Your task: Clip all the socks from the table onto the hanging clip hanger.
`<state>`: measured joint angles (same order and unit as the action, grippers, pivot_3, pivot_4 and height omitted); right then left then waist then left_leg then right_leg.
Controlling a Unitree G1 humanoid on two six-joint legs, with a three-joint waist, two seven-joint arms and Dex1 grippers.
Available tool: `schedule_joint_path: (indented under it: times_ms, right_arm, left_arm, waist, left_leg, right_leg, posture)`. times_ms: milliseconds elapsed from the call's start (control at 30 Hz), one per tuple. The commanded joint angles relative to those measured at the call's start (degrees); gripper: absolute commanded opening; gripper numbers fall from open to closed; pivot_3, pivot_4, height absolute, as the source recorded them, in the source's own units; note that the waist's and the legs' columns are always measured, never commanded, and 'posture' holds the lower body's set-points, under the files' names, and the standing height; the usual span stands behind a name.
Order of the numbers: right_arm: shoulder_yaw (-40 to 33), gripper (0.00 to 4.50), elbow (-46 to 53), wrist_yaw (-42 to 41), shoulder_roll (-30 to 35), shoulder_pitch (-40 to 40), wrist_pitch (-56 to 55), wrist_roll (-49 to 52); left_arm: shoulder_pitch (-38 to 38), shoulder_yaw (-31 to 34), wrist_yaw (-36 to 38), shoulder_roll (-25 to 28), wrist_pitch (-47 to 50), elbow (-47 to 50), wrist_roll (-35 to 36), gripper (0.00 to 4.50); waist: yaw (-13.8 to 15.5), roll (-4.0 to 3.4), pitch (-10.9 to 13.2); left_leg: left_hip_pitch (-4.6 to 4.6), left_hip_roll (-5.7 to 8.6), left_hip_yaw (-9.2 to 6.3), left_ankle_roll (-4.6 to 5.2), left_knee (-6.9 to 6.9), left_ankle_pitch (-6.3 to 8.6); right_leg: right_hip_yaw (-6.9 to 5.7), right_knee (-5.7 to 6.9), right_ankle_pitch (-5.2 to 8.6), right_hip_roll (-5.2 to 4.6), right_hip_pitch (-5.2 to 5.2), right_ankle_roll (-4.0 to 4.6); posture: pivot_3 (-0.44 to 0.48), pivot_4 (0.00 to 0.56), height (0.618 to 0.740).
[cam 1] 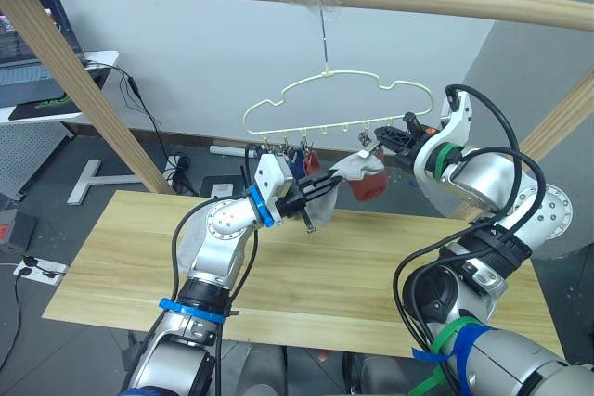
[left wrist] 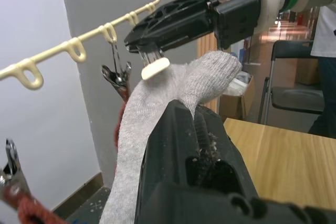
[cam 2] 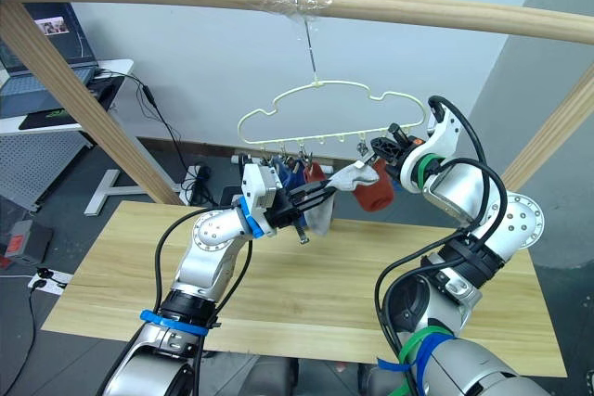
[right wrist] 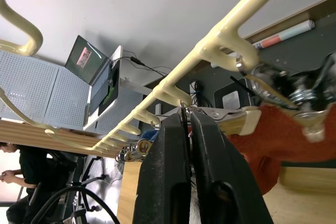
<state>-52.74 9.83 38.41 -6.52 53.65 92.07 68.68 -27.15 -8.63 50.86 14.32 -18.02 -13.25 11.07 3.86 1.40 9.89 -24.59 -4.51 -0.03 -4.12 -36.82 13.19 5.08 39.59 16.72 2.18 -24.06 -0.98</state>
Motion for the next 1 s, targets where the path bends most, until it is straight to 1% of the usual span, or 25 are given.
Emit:
schedule_joint_path:
  times_ms: [33,100,133,167,200,267,300,333,367,433,467,567,633,667,700,733,800,867,933,967,1000]
  right_arm:
    - [-0.4,1.29,-0.8,2.6,2.9,-0.1,-0.5,5.8]
    - [1.0,1.95,-1.5,4.1,4.7,-1.1,-2.0,9.8]
    - [1.9,2.36,-1.8,4.8,5.8,-1.8,-2.8,11.9]
    - [3.0,2.60,-2.0,5.4,6.9,-2.6,-3.7,14.0]
    - [4.6,3.01,-1.9,5.9,8.5,-3.9,-4.8,16.7]
    - [8.4,3.58,-1.0,6.1,12.3,-6.7,-6.8,21.7]
    - [10.7,4.02,0.0,4.9,15.0,-8.2,-7.0,23.1]
    - [13.2,4.32,1.7,2.6,18.3,-10.0,-6.9,23.9]
    - [15.6,4.50,3.5,0.9,21.2,-12.1,-7.2,25.6]
    - [19.8,4.50,8.4,-3.5,26.7,-15.9,-7.9,25.4]
    - [21.8,4.50,12.5,-6.3,29.6,-18.6,-8.1,23.2]
    - [27.8,4.50,22.0,-14.2,36.6,-25.2,-11.9,13.5]
    - [31.2,4.50,25.6,-17.6,38.7,-28.7,-16.5,7.0]
    - [33.9,4.50,28.0,-18.2,39.0,-30.9,-19.8,1.6]
    - [36.0,4.50,29.5,-18.9,39.2,-32.5,-22.6,-2.4]
    - [38.8,4.50,31.4,-19.5,38.8,-33.9,-25.9,-6.9]
    - [45.6,4.13,33.5,-19.0,36.8,-35.6,-31.9,-16.0]
    - [52.4,3.60,33.4,-18.4,34.8,-35.9,-36.7,-24.4]
    - [56.6,3.60,32.4,-18.5,33.0,-35.8,-40.3,-30.8]
    - [57.4,3.60,31.3,-18.0,31.1,-35.7,-42.3,-33.1]
    - [57.9,3.43,30.2,-17.7,29.5,-35.5,-43.9,-35.5]
  left_arm:
    - [-0.2,-0.9,1.0,-0.3,0.6,3.4,1.2,0.00]
    - [-0.2,-1.2,1.2,-0.6,1.4,4.1,1.5,0.00]
    - [-0.3,-1.3,1.4,-0.8,1.9,4.3,1.8,0.00]
    - [-0.3,-1.4,1.6,-0.9,2.5,4.5,2.1,0.00]
    - [-0.4,-1.5,1.8,-1.1,3.1,4.7,2.3,0.24]
    - [-0.5,-1.8,2.4,-1.4,5.0,5.1,3.1,0.65]
    - [-0.5,-2.0,2.7,-1.5,6.0,5.2,3.5,1.01]
    - [-0.5,-2.2,3.2,-1.6,8.0,5.5,4.3,1.26]
    - [-0.3,-2.4,3.3,-1.8,10.6,5.9,5.2,1.61]
    - [-0.1,-2.4,3.0,-1.6,15.3,6.5,6.3,2.17]
    - [0.3,-2.1,2.9,-1.0,17.8,6.7,6.8,2.50]
    - [1.8,-1.4,3.8,1.4,21.7,7.6,7.4,3.47]
    - [2.5,-0.9,4.4,2.9,22.1,8.2,7.3,4.10]
    - [3.0,-0.3,4.6,4.1,22.3,8.7,7.4,4.39]
    - [3.2,0.2,4.7,4.8,22.5,9.1,7.5,4.48]
    - [3.5,0.9,5.1,6.0,23.1,9.9,8.1,4.48]
    - [3.8,2.5,6.0,8.1,24.2,11.4,9.4,4.50]
    - [3.7,3.9,6.5,9.8,25.4,12.9,10.5,4.50]
    - [3.6,4.7,6.9,11.2,26.1,13.9,10.9,4.50]
    - [3.4,5.3,7.0,11.8,26.6,14.2,11.3,4.50]
    - [3.2,5.9,7.1,12.3,27.0,14.5,11.8,4.50]
  waist:
    - [-0.1,-0.07,0.1]
    - [-0.2,-0.09,0.2]
    - [-0.3,-0.12,0.2]
    - [-0.5,-0.15,0.2]
    - [-0.7,-0.18,0.3]
    - [-1.0,-0.23,0.3]
    - [-1.1,-0.26,0.4]
    - [-1.3,-0.30,0.4]
    - [-1.3,-0.34,0.4]
    - [-1.5,-0.37,0.5]
    - [-1.8,-0.39,0.5]
    - [-2.5,-0.38,0.5]
    - [-3.0,-0.38,0.6]
    - [-3.2,-0.36,0.6]
    - [-3.3,-0.34,0.6]
    - [-3.4,-0.35,0.7]
    - [-3.6,-0.34,0.7]
    - [-3.7,-0.34,0.7]
    - [-3.6,-0.34,0.7]
    - [-3.5,-0.33,0.7]
    - [-3.3,-0.33,0.7]
  left_leg:
    - [-0.06,0.00,-0.02,0.01,0.00,0.00]
    - [-0.13,0.00,-0.02,0.04,0.00,0.02]
    - [-0.14,-0.01,-0.02,0.06,0.02,0.04]
    - [-0.14,-0.01,-0.01,0.10,0.03,0.06]
    - [-0.16,-0.01,-0.01,0.13,0.04,0.07]
    - [-0.17,-0.02,0.01,0.22,0.05,0.12]
    - [-0.19,-0.02,0.02,0.24,0.07,0.14]
    - [-0.20,-0.02,0.03,0.26,0.10,0.15]
    - [-0.20,-0.02,0.07,0.28,0.11,0.16]
    - [-0.23,-0.02,0.07,0.33,0.14,0.19]
    - [-0.23,-0.03,0.07,0.38,0.14,0.22]
    - [-0.22,-0.04,0.01,0.42,0.20,0.24]
    - [-0.18,-0.04,0.01,0.42,0.21,0.24]
    - [-0.17,-0.04,0.01,0.42,0.20,0.24]
    - [-0.15,-0.04,0.00,0.42,0.19,0.24]
    - [-0.14,-0.05,-0.03,0.42,0.17,0.24]
    - [-0.14,-0.05,-0.02,0.41,0.15,0.23]
    - [-0.13,-0.07,-0.01,0.41,0.11,0.23]
    - [-0.14,-0.07,-0.02,0.40,0.04,0.23]
    - [-0.15,-0.06,0.01,0.39,0.02,0.22]
    - [-0.15,-0.06,0.02,0.39,-0.01,0.22]
  right_leg:
    - [-0.02,-0.06,0.00,0.00,-0.02,0.00]
    - [-0.02,-0.15,0.00,0.00,-0.04,0.00]
    - [-0.02,-0.19,0.00,0.00,-0.04,0.00]
    - [-0.01,-0.23,0.00,0.00,-0.04,-0.01]
    - [-0.01,-0.28,0.00,0.00,-0.03,-0.01]
    - [0.00,-0.35,0.00,0.00,-0.03,-0.01]
    - [0.01,-0.40,0.00,0.00,-0.03,-0.01]
    - [0.02,-0.47,0.00,0.00,-0.03,-0.01]
    - [0.05,-0.50,0.00,0.00,-0.04,-0.01]
    - [0.06,-0.56,0.01,0.00,-0.04,-0.05]
    - [0.07,-0.57,0.02,0.00,-0.04,-0.06]
    - [0.04,-0.59,0.05,0.01,-0.04,-0.09]
    - [0.08,-0.59,0.05,0.03,-0.04,-0.10]
    - [0.09,-0.57,0.05,0.04,-0.04,-0.10]
    - [0.10,-0.55,0.06,0.05,-0.04,-0.12]
    - [0.08,-0.54,0.18,0.05,-0.04,-0.32]
    - [0.08,-0.52,0.21,0.06,-0.04,-0.37]
    - [0.11,-0.50,0.21,0.08,-0.04,-0.38]
    - [0.10,-0.50,0.21,0.07,-0.03,-0.39]
    - [0.11,-0.51,0.21,0.06,-0.02,-0.39]
    - [0.12,-0.52,0.21,0.05,-0.02,-0.39]
  posture:
    - [0.150,0.200,0.740]
    - [0.146,0.201,0.740]
    - [0.142,0.203,0.740]
    - [0.139,0.204,0.740]
    - [0.139,0.204,0.740]
    - [0.131,0.203,0.740]
    - [0.129,0.203,0.740]
    - [0.127,0.203,0.740]
    - [0.124,0.204,0.740]
    - [0.119,0.204,0.740]
    - [0.117,0.201,0.740]
    - [0.117,0.198,0.740]
    - [0.119,0.199,0.740]
    - [0.124,0.199,0.740]
    - [0.128,0.199,0.740]
    - [0.128,0.199,0.740]
    - [0.137,0.197,0.740]
    - [0.137,0.197,0.740]
    - [0.152,0.192,0.740]
    - [0.152,0.192,0.740]
    - [0.152,0.192,0.740]
